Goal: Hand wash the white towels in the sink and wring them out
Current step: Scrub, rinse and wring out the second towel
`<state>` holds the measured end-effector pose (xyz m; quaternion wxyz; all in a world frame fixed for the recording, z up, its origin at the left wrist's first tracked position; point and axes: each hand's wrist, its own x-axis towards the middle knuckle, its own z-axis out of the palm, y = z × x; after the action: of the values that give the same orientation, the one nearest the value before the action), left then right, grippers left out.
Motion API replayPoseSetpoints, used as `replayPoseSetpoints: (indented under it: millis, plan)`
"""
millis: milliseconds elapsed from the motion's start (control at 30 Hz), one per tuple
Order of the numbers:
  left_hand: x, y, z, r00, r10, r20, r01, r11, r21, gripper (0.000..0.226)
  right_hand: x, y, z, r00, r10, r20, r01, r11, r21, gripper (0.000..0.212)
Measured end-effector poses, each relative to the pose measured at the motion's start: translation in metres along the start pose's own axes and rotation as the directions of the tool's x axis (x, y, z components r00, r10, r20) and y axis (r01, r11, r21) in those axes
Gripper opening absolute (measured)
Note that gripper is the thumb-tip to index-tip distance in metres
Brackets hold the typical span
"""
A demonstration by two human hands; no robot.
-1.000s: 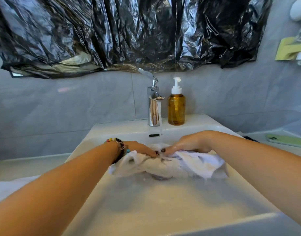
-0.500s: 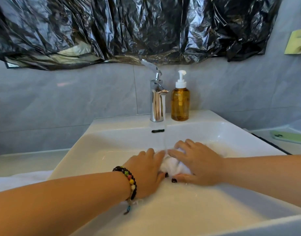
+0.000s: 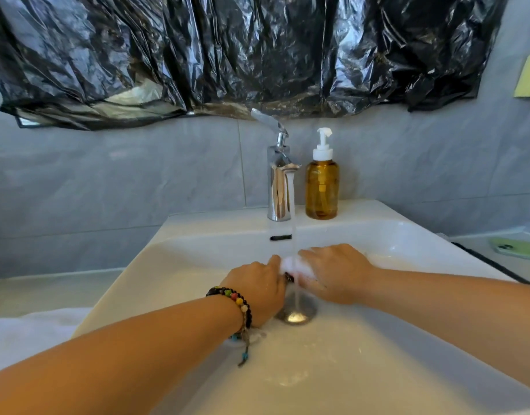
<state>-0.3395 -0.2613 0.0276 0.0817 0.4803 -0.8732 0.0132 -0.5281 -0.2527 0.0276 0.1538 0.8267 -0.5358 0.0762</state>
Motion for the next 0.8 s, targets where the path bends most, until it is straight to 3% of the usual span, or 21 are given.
replayPoseSetpoints:
  millis: [133, 200, 267, 333, 433, 500, 567, 600, 667, 700, 733, 767, 800]
  plan:
    - [-0.001, -0.012, -0.021, 0.970, 0.045, 0.240, -0.002, 0.984, -0.176, 0.035, -0.004, 0.006, -0.027, 0.959, 0.040, 0.282, -0.133, 0.938, 0.319, 0.049]
    - [-0.003, -0.017, -0.039, 0.951, 0.035, 0.309, 0.015, 0.987, -0.159, 0.049, -0.004, 0.016, -0.034, 0.949, 0.047, 0.311, -0.185, 0.884, 0.430, 0.039]
    - [-0.008, -0.022, -0.054, 0.933, -0.045, 0.358, 0.088, 0.991, -0.104, 0.076, -0.007, 0.025, -0.035, 0.940, 0.070, 0.335, -0.225, 0.864, 0.450, 0.031]
    - [-0.014, -0.026, -0.066, 0.897, -0.127, 0.423, 0.176, 0.981, -0.077, 0.090, -0.008, 0.029, -0.033, 0.931, 0.093, 0.353, -0.263, 0.841, 0.473, 0.027]
    - [-0.023, -0.029, -0.070, 0.879, -0.125, 0.460, 0.200, 0.972, -0.119, 0.075, -0.003, 0.030, -0.033, 0.929, 0.113, 0.352, -0.279, 0.839, 0.467, 0.027]
    - [-0.023, -0.035, -0.070, 0.919, -0.097, 0.383, 0.149, 0.983, -0.109, 0.052, -0.001, 0.029, -0.034, 0.941, 0.128, 0.314, -0.264, 0.858, 0.441, 0.034]
    - [-0.022, -0.043, -0.073, 0.970, -0.096, 0.223, 0.161, 0.941, -0.297, 0.035, -0.003, 0.029, -0.039, 0.951, 0.154, 0.269, -0.260, 0.869, 0.421, 0.045]
    - [-0.022, -0.046, -0.078, 0.987, -0.132, 0.095, 0.162, 0.867, -0.472, 0.040, -0.005, 0.030, -0.044, 0.956, 0.172, 0.239, -0.260, 0.876, 0.407, 0.048]
    - [-0.025, -0.051, -0.089, 0.972, -0.232, -0.048, 0.100, 0.586, -0.804, 0.047, -0.008, 0.032, -0.061, 0.959, 0.238, 0.155, -0.281, 0.873, 0.398, 0.052]
    - [-0.028, -0.048, -0.093, 0.976, -0.216, -0.031, 0.080, 0.486, -0.870, 0.045, -0.010, 0.033, -0.069, 0.953, 0.288, 0.098, -0.302, 0.857, 0.418, 0.054]
    - [-0.032, -0.043, -0.093, 0.990, -0.138, 0.022, 0.083, 0.454, -0.887, 0.039, -0.013, 0.035, -0.076, 0.934, 0.354, 0.049, -0.337, 0.827, 0.450, 0.057]
    - [-0.036, -0.036, -0.089, 0.993, -0.030, 0.112, 0.111, 0.535, -0.838, 0.031, -0.015, 0.037, -0.079, 0.907, 0.420, 0.015, -0.374, 0.790, 0.485, 0.059]
    - [-0.040, -0.029, -0.083, 0.972, 0.066, 0.226, 0.115, 0.703, -0.702, 0.024, -0.018, 0.038, -0.080, 0.878, 0.479, 0.004, -0.413, 0.753, 0.513, 0.060]
